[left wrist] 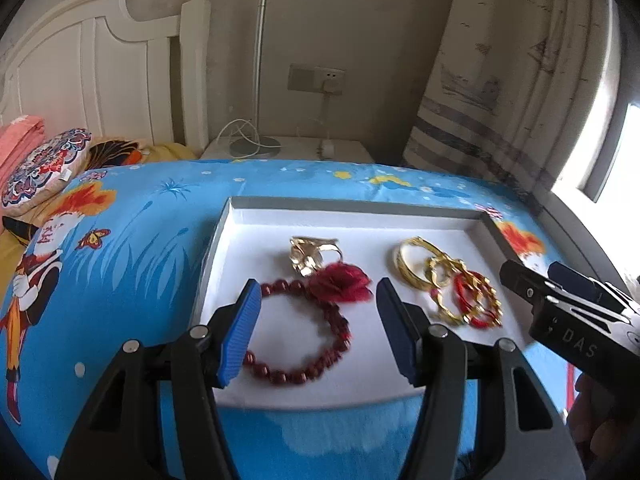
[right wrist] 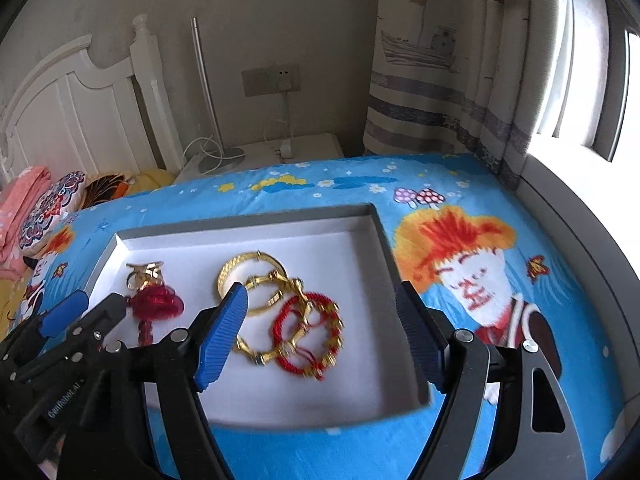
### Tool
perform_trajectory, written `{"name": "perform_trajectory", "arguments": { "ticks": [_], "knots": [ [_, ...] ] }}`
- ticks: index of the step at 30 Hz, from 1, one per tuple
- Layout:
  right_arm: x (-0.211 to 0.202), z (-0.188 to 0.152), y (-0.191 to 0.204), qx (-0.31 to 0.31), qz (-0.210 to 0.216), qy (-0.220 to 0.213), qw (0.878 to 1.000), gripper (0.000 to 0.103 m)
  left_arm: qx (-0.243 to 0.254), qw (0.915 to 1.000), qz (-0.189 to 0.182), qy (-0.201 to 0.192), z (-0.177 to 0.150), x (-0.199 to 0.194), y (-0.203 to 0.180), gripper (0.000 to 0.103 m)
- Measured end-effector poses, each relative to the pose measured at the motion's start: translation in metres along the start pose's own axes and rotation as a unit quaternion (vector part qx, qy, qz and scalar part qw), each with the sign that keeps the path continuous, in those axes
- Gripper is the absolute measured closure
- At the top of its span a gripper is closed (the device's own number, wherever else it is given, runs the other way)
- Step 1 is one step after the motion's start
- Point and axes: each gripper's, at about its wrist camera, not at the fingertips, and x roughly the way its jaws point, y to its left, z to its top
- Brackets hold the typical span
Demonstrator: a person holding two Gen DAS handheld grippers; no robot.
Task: Organize jewelry
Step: 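Withdraw both tools from the tray toward the jade charm and green pendant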
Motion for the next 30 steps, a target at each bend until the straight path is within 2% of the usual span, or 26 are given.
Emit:
{"name": "perform_trajectory", "arguments": {
  "ticks": [7,13,17,23,30],
  "knots": [
    [-0.025,-0.029,-0.014,-0.011,0.002,0.014,1.0,0.03,0.017,0.9989,-0.043,0.007,-0.029,-0.031,-0.008,0.045],
    [-0.044,-0.061,-0.018,-0.036,0.006,0.034,0.999,0.03,0.061,0.995,-0.077,0.017,-0.059,-0.056,-0.016,0.045],
    [-0.058,-0.079,-0.017,-0.07,0.025,0.042,0.996,0.03,0.087,0.9911,-0.099,0.021,-0.074,-0.072,-0.015,0.045],
    [-0.067,-0.095,-0.011,-0.116,0.07,0.067,0.989,0.031,0.119,0.9874,-0.102,0.019,-0.088,-0.088,-0.017,0.045],
    [-0.07,-0.104,-0.001,-0.157,0.09,0.092,0.979,0.051,0.121,0.9868,-0.106,0.017,-0.091,-0.092,-0.019,0.045]
  ]
}}
